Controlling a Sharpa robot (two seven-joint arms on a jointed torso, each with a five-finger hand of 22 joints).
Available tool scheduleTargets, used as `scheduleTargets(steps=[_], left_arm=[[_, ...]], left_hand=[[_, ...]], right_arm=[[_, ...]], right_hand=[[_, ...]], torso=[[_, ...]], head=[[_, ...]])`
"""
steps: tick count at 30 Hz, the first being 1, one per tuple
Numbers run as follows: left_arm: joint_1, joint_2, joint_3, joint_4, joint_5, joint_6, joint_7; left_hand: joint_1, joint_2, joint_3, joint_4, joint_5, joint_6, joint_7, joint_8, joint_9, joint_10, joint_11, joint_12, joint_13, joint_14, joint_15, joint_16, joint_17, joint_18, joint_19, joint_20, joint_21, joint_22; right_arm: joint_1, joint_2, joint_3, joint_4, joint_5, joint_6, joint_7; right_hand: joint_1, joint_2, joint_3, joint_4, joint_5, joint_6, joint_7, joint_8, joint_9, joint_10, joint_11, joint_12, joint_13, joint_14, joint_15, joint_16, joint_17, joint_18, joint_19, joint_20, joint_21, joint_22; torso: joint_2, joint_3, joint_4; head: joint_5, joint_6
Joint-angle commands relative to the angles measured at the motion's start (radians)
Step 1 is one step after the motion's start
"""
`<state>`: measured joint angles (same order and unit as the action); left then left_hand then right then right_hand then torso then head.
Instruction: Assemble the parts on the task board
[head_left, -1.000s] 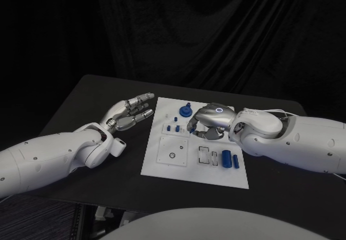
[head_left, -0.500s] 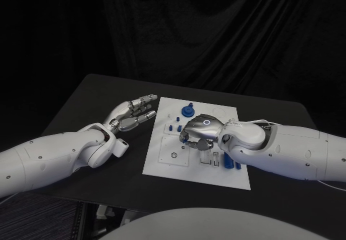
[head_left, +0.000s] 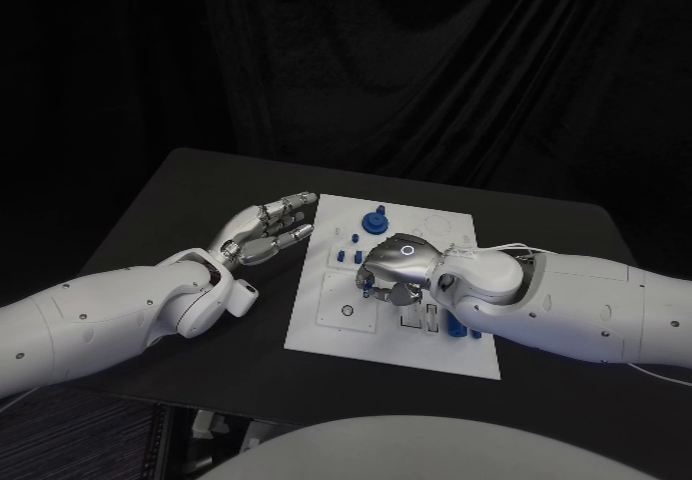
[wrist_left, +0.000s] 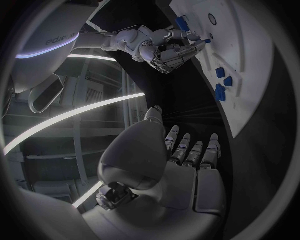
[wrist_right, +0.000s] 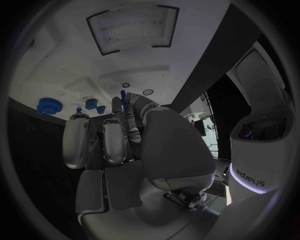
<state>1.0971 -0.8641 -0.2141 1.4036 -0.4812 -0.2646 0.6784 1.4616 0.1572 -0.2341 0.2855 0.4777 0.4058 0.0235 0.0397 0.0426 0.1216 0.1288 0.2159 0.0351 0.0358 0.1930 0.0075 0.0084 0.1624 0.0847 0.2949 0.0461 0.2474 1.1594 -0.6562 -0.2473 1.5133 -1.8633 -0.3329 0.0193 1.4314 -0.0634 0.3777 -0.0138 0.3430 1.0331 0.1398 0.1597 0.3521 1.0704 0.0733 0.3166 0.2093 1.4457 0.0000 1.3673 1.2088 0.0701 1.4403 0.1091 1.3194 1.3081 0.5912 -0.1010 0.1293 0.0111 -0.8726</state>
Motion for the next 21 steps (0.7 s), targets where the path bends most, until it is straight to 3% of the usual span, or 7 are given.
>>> scheduleTargets(steps=[1, 15, 21], left_arm=[[-0.003, 0.003, 0.001, 0.001, 0.005, 0.014, 0.092], [-0.006, 0.008, 0.001, -0.008, 0.005, 0.021, 0.089], [-0.007, 0.010, 0.001, -0.011, 0.005, 0.024, 0.087]], left_hand=[[0.007, 0.004, -0.005, 0.000, -0.003, 0.003, 0.005, 0.004, 0.001, 0.000, 0.005, 0.002, 0.001, 0.003, 0.005, 0.001, 0.000, -0.003, -0.004, -0.002, -0.002, 0.002], [0.007, 0.006, -0.005, 0.000, -0.004, 0.002, 0.007, 0.003, 0.001, -0.002, 0.005, 0.000, 0.001, 0.004, 0.009, 0.002, 0.001, -0.003, -0.005, -0.002, -0.003, -0.004], [0.007, 0.006, -0.005, 0.001, -0.006, 0.001, 0.007, 0.003, 0.001, -0.002, 0.005, 0.000, 0.001, 0.004, 0.010, 0.002, 0.001, -0.003, -0.005, -0.002, -0.003, -0.002]], right_arm=[[-0.004, 0.000, 0.000, 0.002, -0.015, 0.012, -0.021], [-0.013, -0.005, 0.000, 0.006, -0.015, 0.020, -0.022], [-0.016, -0.008, 0.000, 0.004, -0.015, 0.023, -0.022]], right_hand=[[-0.001, -0.005, -0.004, 0.001, -0.003, 0.001, -0.003, -0.001, 0.002, 0.005, 0.002, -0.004, -0.001, 0.008, -0.001, 0.002, -0.003, -0.011, 0.005, -0.004, 0.001, 0.185], [-0.001, -0.005, -0.004, 0.001, -0.002, 0.001, -0.003, -0.001, 0.002, 0.006, 0.001, -0.004, -0.001, 0.007, -0.001, 0.001, -0.005, -0.011, 0.004, -0.004, -0.001, 0.184], [-0.001, -0.004, -0.004, 0.001, -0.002, 0.001, -0.003, -0.001, 0.002, 0.006, 0.001, -0.004, -0.001, 0.006, -0.001, 0.000, -0.006, -0.010, 0.003, -0.004, -0.003, 0.184]], torso=[[-0.001, -0.0009, -0.0002], [0.000, -0.0009, 0.0006], [-0.001, -0.0007, -0.0011]], head=[[0.003, 0.000], [-0.001, 0.000], [0.004, 0.000]])
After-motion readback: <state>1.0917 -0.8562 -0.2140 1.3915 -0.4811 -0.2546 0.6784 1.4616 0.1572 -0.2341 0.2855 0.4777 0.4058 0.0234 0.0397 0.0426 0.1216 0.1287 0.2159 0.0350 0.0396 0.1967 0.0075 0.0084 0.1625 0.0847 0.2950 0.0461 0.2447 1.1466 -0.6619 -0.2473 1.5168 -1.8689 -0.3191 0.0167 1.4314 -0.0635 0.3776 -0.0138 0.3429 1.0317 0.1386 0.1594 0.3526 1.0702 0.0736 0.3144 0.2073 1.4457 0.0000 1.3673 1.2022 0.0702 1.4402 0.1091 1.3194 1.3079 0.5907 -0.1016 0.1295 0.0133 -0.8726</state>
